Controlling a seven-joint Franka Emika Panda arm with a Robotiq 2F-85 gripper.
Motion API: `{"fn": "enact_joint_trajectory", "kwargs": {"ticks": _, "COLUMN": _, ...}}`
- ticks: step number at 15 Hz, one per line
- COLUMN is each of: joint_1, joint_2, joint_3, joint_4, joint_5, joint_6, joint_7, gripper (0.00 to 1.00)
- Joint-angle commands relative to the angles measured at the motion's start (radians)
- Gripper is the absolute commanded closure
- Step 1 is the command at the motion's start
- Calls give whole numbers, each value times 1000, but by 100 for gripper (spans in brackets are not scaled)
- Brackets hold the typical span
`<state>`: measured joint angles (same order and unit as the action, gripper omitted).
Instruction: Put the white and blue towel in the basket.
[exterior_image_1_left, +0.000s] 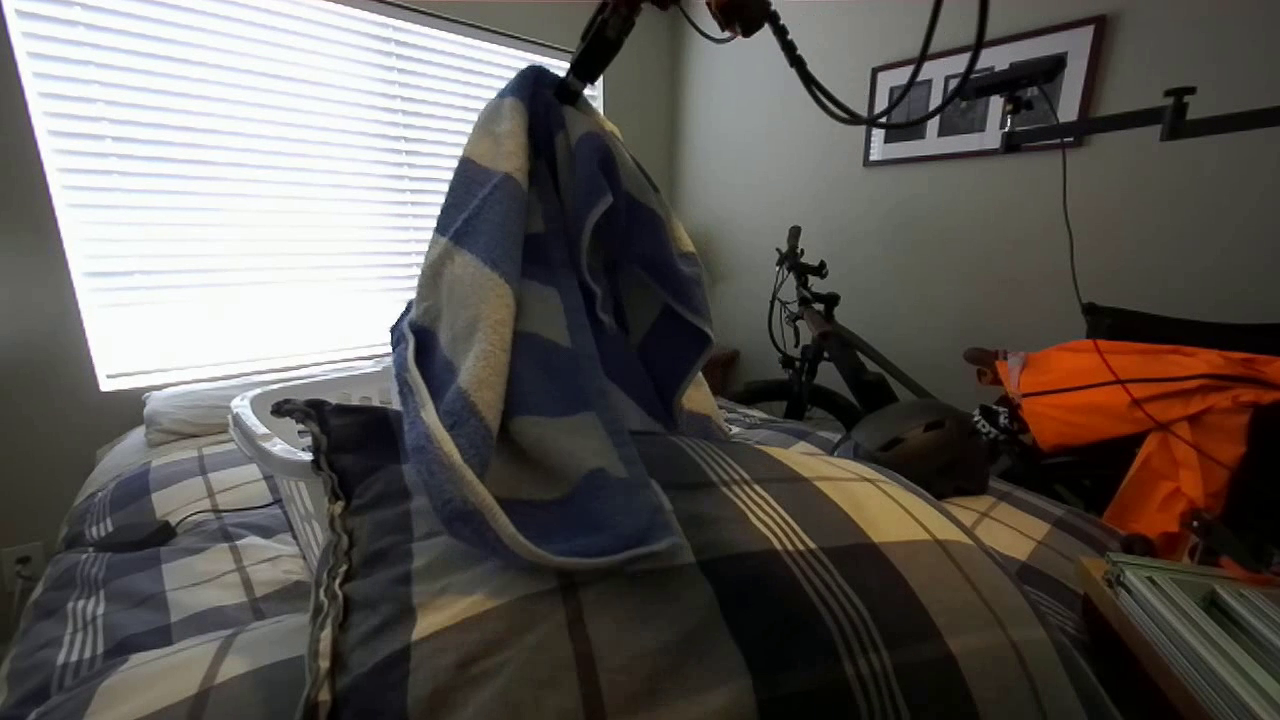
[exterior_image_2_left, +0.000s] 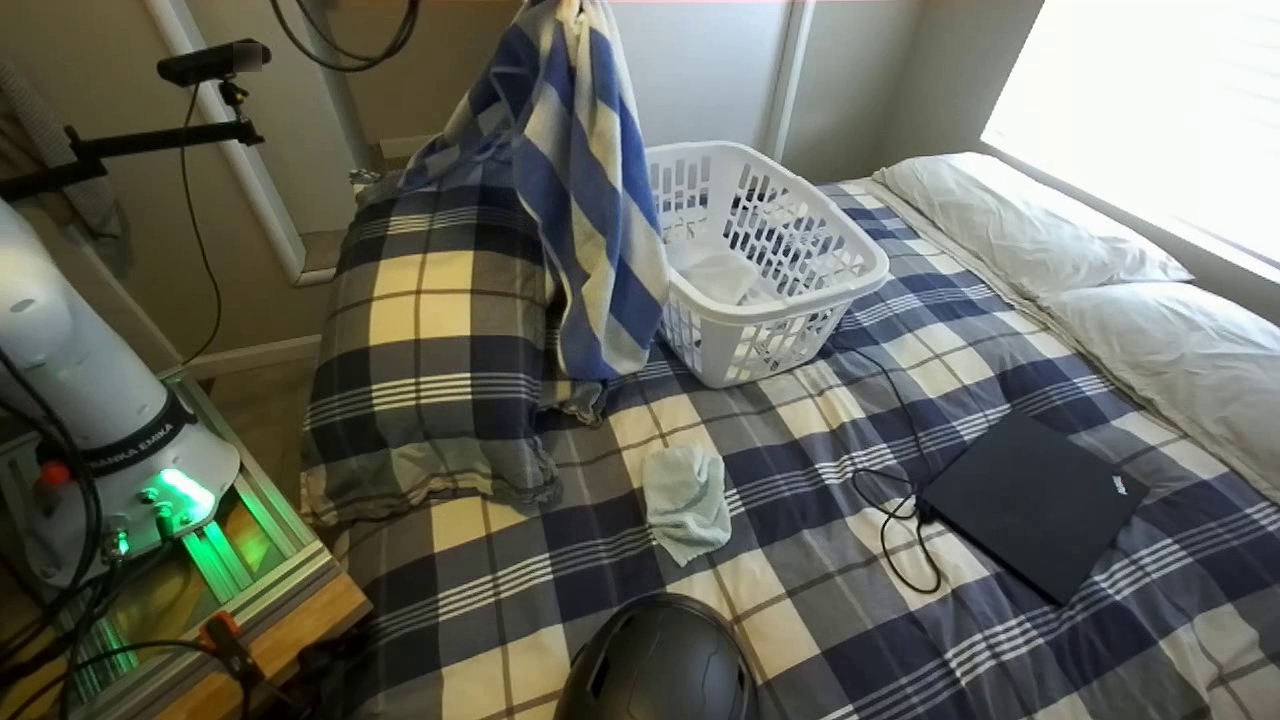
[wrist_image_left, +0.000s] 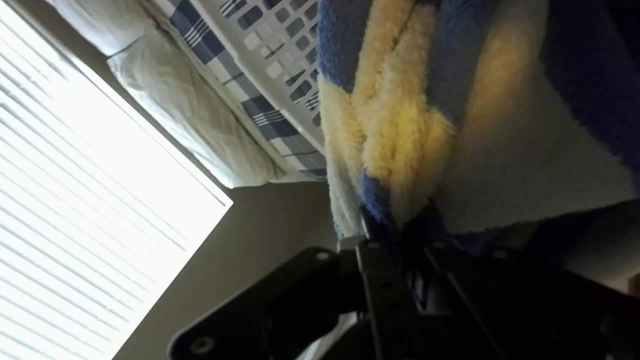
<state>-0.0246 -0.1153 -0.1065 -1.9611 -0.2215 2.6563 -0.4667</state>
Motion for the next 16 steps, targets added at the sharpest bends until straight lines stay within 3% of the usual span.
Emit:
{"fn": "enact_joint_trajectory", "kwargs": {"ticks": 1, "joint_1": -36, "joint_2": 193, "joint_3": -11, "joint_4": 231, "joint_5": -47, "joint_6": 132, "joint_7": -42, "gripper": 97}}
{"fn": "enact_joint_trajectory", "kwargs": {"ticks": 5, "joint_1": -62, "joint_2": 343, "joint_3": -28, "joint_4": 417, "joint_5": -11, "joint_6": 226, "joint_7": -171, "gripper": 97}}
{"fn": "enact_joint_trajectory", "kwargs": {"ticks": 9, "joint_1": -137, "joint_2": 457, "joint_3": 20, "joint_4": 608, "joint_5": 67, "joint_6": 239, "joint_7": -405, "gripper": 97}}
{"fn": "enact_joint_trajectory", "kwargs": {"ticks": 16, "joint_1": -380, "joint_2": 727, "joint_3": 242, "joint_4": 906, "joint_5": 209, "joint_6": 332, "joint_7": -884, "gripper": 97}}
